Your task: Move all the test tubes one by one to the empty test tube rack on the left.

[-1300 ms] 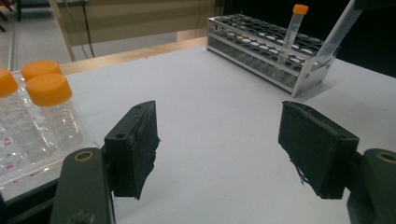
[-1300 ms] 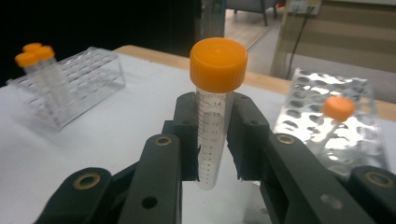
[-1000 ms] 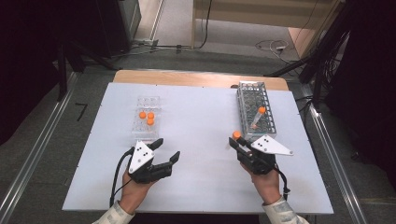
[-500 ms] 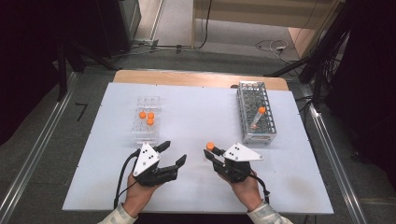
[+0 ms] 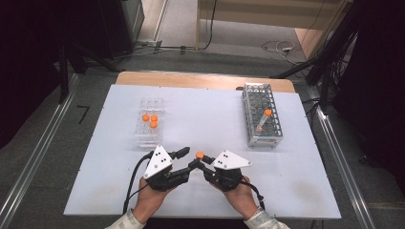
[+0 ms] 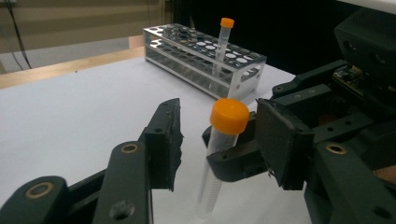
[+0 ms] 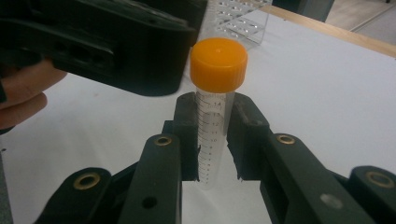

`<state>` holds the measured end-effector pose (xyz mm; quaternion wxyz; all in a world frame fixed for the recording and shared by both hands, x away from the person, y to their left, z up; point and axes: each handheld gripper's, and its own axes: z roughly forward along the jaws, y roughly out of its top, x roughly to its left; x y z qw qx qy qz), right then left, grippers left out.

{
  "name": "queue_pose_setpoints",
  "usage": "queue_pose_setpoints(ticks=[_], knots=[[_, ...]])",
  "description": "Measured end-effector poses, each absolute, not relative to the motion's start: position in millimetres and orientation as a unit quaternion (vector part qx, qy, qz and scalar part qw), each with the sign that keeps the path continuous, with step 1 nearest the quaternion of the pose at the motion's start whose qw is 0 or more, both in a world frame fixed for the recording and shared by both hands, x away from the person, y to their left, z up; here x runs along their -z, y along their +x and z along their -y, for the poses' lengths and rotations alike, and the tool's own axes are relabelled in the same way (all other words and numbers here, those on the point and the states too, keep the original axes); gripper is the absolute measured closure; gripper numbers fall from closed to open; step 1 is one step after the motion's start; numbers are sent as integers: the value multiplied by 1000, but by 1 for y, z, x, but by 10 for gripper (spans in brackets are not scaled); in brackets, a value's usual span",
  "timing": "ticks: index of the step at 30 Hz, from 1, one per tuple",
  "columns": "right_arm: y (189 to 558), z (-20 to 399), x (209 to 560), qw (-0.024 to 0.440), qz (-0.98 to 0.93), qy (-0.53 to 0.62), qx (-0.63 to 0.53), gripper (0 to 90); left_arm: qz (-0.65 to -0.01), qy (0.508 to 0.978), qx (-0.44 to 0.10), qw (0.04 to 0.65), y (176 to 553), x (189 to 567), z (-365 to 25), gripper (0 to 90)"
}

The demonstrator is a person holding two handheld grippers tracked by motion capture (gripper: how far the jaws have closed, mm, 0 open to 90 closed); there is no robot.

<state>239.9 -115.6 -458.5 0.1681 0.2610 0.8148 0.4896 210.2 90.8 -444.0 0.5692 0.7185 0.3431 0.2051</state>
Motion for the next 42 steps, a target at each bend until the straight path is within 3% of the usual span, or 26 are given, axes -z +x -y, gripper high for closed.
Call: queue_pose_setpoints(ticks=[11,34,38,42], knots=[[235,105,457,158,-819,243,-495,720,-336,726,-211,562,211,446,-87,644],[233,106,455,159,-818,243,-497,693,-334,725,-217,562,209,446,-87,696],[233,106,456,156,-818,242,-498,625,-336,723,-217,563,210,445,-88,697],[234,106,456,152,-822,241,-493,443,-338,722,-218,563,210,445,-89,697]])
